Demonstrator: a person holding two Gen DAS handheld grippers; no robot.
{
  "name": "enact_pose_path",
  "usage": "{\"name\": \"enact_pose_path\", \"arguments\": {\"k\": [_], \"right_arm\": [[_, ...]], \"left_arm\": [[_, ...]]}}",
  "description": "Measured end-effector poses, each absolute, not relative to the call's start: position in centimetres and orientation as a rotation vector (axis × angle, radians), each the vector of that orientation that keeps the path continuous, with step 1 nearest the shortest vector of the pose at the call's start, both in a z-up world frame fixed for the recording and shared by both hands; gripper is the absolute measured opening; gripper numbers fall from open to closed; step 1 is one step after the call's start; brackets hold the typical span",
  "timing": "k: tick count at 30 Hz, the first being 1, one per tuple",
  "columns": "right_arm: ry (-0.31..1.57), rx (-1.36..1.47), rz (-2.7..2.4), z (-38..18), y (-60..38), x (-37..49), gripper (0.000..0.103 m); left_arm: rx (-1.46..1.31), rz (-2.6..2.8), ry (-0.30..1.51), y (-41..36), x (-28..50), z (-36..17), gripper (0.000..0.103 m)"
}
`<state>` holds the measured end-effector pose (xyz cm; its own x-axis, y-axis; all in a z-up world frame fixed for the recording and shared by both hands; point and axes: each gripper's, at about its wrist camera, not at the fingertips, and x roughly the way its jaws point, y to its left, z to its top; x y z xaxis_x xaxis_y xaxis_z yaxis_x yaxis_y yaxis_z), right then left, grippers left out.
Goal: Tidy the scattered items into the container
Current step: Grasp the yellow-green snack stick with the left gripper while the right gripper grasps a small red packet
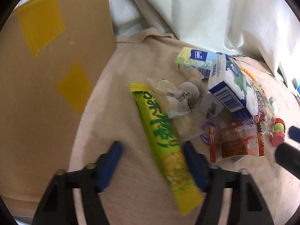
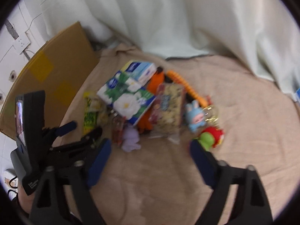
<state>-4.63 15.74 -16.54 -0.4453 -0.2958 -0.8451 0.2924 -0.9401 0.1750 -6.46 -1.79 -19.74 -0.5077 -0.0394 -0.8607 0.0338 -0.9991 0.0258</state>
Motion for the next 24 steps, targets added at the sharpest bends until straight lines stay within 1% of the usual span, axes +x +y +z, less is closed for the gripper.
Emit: {"name": "enact_pose_path", "arguments": {"k": [2, 5, 9, 11, 19, 21, 23, 24], "right_arm": [[-0.020, 1.395, -2.407, -16.8, 15.5, -4.5, 0.080], [-0.042, 1.359, -2.385, -16.8, 14.9, -4.4, 0.079], [-0.024, 1.367, -2.371, -17.6, 13.9, -4.6, 0.079], [-0.043, 1.353, -2.371, -17.6, 13.8, -4.6, 0.079], [-0.082, 1.349, -2.357, -18.0, 12.9, -5.3, 0.078], [-0.068, 1.359, -2.345, -18.1, 12.5, -5.3, 0.070], [-0.043, 1.357, -2.340, -18.0, 12.1, -5.0, 0.056], [-0.035, 1.361, -2.337, -18.1, 11.9, -5.0, 0.054]], "left_arm": [[1.539, -2.714, -0.004, -2.3, -6.5, -19.8, 0.055], [1.542, -2.738, -0.015, -2.9, -6.5, -20.1, 0.055], [1.540, -2.753, -0.013, -2.6, -6.3, -19.8, 0.055], [1.528, -2.765, -0.040, -2.3, -6.2, -19.8, 0.055], [1.528, -2.801, -0.052, -2.2, -5.4, -19.6, 0.055], [1.528, -2.806, -0.052, -2.3, -5.4, -19.5, 0.055], [1.522, -2.811, -0.051, -2.3, -5.3, -19.6, 0.055], [1.518, -2.814, -0.055, -2.3, -5.2, -19.6, 0.055]]}}
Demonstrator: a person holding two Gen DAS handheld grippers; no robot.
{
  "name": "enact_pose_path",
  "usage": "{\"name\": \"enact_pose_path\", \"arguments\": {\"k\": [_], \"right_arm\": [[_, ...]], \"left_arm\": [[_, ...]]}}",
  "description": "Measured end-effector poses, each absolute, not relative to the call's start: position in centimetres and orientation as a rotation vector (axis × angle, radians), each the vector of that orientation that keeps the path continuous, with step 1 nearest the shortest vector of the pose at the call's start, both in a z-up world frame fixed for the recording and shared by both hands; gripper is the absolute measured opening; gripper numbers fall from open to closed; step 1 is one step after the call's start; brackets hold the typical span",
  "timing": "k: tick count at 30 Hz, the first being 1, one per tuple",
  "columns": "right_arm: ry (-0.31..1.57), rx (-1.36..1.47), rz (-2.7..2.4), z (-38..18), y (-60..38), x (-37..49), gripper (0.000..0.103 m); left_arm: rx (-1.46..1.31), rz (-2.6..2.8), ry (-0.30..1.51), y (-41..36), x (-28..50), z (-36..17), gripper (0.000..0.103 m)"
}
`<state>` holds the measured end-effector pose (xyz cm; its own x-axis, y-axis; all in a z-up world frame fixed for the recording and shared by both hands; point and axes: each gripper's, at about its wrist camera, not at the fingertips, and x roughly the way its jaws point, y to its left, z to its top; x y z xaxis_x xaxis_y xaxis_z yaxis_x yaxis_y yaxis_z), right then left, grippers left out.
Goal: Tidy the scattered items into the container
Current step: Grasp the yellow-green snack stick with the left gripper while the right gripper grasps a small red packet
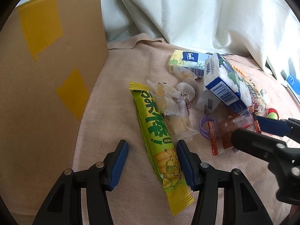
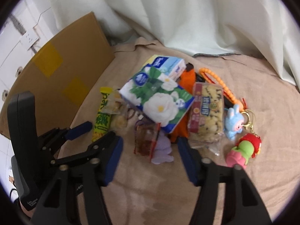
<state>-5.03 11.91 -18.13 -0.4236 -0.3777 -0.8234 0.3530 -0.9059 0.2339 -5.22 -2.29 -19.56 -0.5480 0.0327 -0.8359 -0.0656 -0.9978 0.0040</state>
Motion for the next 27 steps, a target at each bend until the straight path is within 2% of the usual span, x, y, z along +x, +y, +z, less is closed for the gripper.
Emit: {"name": "enact_pose_path", "arguments": {"k": [2, 12, 15, 16, 17, 18, 20, 25, 26, 27], "right_arm": [[-0.031, 1.378, -2.321, -18.6, 11.7, -5.2, 0.049], [-0.021, 1.390, -2.330, -19.2, 11.6, -5.9, 0.049], [0.014, 1.348, -2.331, -18.7, 11.3, -5.4, 0.039], [0.020, 1.331, -2.327, -18.4, 11.3, -5.2, 0.033], [0.019, 1.316, -2.325, -18.1, 11.4, -5.0, 0.022], [0.028, 1.310, -2.326, -17.9, 11.4, -4.9, 0.017], [0.077, 1.316, -2.316, -17.8, 11.3, -4.6, 0.017], [0.031, 1.314, -2.310, -17.6, 12.2, -4.4, 0.017], [0.016, 1.303, -2.316, -17.2, 12.5, -4.4, 0.017], [0.004, 1.294, -2.321, -17.0, 12.6, -4.7, 0.016]], "left_arm": [[-1.461, 2.716, 0.052, -2.3, -5.2, -19.6, 0.055], [-1.422, 2.706, 0.051, -2.4, -4.9, -19.7, 0.055], [-1.419, 2.703, 0.049, -2.5, -4.9, -19.7, 0.055], [-1.417, 2.704, 0.049, -2.5, -4.8, -19.7, 0.055], [-1.417, 2.703, 0.049, -2.5, -4.8, -19.7, 0.055], [-1.417, 2.703, 0.047, -2.5, -4.8, -19.7, 0.055], [-1.418, 2.702, 0.040, -2.5, -4.8, -19.7, 0.055], [-1.423, 2.699, 0.028, -2.5, -4.8, -19.6, 0.054], [-1.427, 2.698, 0.023, -2.5, -4.7, -19.6, 0.050], [-1.431, 2.701, 0.023, -2.5, -4.7, -19.5, 0.040]]}}
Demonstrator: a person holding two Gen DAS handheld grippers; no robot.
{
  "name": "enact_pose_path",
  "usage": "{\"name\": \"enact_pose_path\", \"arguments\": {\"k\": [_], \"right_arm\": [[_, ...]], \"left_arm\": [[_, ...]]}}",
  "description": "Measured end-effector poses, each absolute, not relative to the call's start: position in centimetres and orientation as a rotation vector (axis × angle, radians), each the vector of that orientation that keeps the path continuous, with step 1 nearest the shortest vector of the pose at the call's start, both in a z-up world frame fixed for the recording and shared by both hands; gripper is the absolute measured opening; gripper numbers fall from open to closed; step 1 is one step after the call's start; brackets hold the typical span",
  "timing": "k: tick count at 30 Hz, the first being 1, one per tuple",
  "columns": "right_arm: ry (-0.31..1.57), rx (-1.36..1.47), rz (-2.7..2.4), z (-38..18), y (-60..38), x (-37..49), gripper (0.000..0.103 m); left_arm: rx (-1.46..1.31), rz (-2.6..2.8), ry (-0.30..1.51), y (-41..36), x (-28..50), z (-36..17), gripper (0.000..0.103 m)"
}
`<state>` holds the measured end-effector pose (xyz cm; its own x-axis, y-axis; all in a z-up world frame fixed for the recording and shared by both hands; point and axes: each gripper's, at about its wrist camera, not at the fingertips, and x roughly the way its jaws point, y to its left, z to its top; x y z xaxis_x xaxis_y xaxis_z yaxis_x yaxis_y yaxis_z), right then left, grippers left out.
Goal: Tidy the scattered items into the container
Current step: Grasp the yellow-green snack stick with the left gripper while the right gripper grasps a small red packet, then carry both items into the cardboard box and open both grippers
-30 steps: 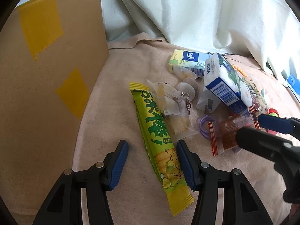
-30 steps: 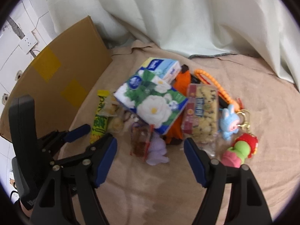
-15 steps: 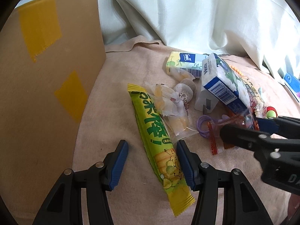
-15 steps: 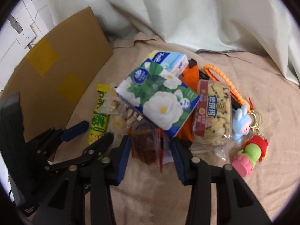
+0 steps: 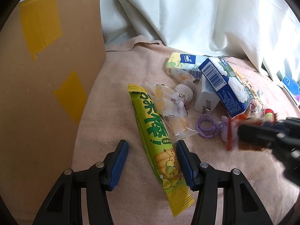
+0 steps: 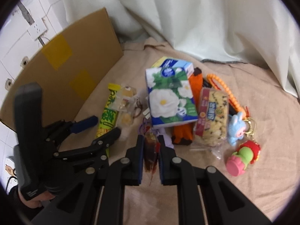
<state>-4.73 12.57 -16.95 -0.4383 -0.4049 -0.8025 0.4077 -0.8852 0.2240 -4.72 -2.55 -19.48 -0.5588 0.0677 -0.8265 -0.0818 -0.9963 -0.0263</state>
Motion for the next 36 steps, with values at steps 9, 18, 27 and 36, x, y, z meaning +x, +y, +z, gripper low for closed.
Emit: {"name": "enact_pose_path", "arguments": {"k": [9, 18, 27, 36], "right_arm": [[-0.052, 1.199, -2.386, -13.9, 14.3, -4.3, 0.016], [-0.106, 1.161, -2.406, -12.7, 15.7, -3.9, 0.016], [-0.118, 1.063, -2.489, -9.9, 18.1, -3.3, 0.016], [-0.101, 1.035, -2.545, -9.3, 19.2, -3.7, 0.016]], "left_arm": [[-1.367, 2.729, 0.029, -2.8, -3.7, -17.5, 0.024], [-1.285, 2.769, 0.038, -2.7, -3.0, -14.5, 0.024], [-1.196, 2.791, 0.035, -0.9, -2.9, -10.7, 0.024], [-1.089, 2.797, 0.023, 0.8, -3.1, -7.2, 0.024]]}}
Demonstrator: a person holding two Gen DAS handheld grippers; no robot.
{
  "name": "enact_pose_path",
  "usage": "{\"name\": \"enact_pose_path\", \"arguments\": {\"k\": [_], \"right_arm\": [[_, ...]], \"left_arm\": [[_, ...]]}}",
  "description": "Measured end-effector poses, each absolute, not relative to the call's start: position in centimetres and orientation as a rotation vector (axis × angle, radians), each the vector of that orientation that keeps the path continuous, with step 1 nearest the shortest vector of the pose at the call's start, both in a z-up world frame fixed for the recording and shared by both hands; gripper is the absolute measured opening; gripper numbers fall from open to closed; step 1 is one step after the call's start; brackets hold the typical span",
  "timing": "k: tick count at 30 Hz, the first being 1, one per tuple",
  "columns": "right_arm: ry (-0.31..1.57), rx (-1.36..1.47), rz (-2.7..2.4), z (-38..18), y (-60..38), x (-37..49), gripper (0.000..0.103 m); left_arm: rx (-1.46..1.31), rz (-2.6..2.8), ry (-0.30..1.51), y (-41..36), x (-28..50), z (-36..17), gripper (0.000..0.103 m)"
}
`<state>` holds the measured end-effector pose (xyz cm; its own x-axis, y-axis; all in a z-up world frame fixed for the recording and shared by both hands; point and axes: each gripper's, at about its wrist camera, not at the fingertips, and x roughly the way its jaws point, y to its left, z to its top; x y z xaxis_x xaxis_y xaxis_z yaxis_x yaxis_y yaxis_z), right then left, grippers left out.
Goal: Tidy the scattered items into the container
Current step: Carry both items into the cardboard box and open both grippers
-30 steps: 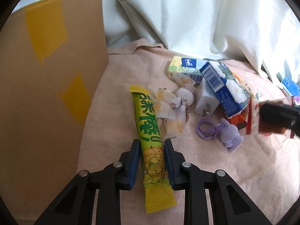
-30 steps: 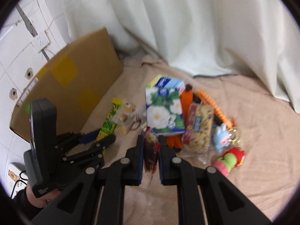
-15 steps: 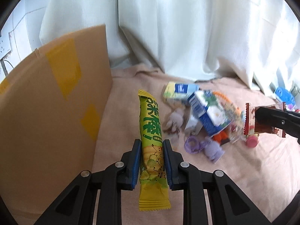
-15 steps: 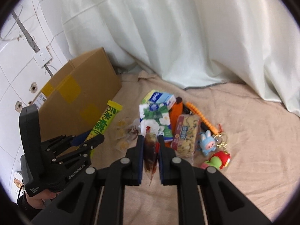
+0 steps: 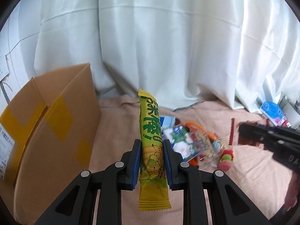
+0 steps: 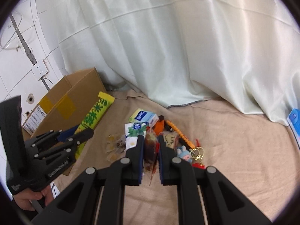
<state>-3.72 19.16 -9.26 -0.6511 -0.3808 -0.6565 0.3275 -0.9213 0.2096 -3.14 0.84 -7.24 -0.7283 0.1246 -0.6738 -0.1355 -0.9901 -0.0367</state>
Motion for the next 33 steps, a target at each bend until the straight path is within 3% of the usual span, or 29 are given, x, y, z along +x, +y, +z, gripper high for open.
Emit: {"name": "enact_pose_path", "arguments": {"k": [9, 20, 33], "right_arm": [[-0.082, 1.010, -2.551, -7.7, 18.2, -4.4, 0.016], [-0.034, 0.832, -2.462, -0.6, 10.3, -5.6, 0.016], [0.060, 0.723, -2.297, 1.4, -5.0, -7.2, 0.016]], "left_arm": [[-1.016, 2.877, 0.009, -0.6, -2.8, -3.8, 0.024], [-0.848, 3.103, 0.001, -9.2, -0.6, 4.8, 0.024], [-1.040, 3.202, -0.245, -23.3, -1.0, 1.7, 0.024]]}}
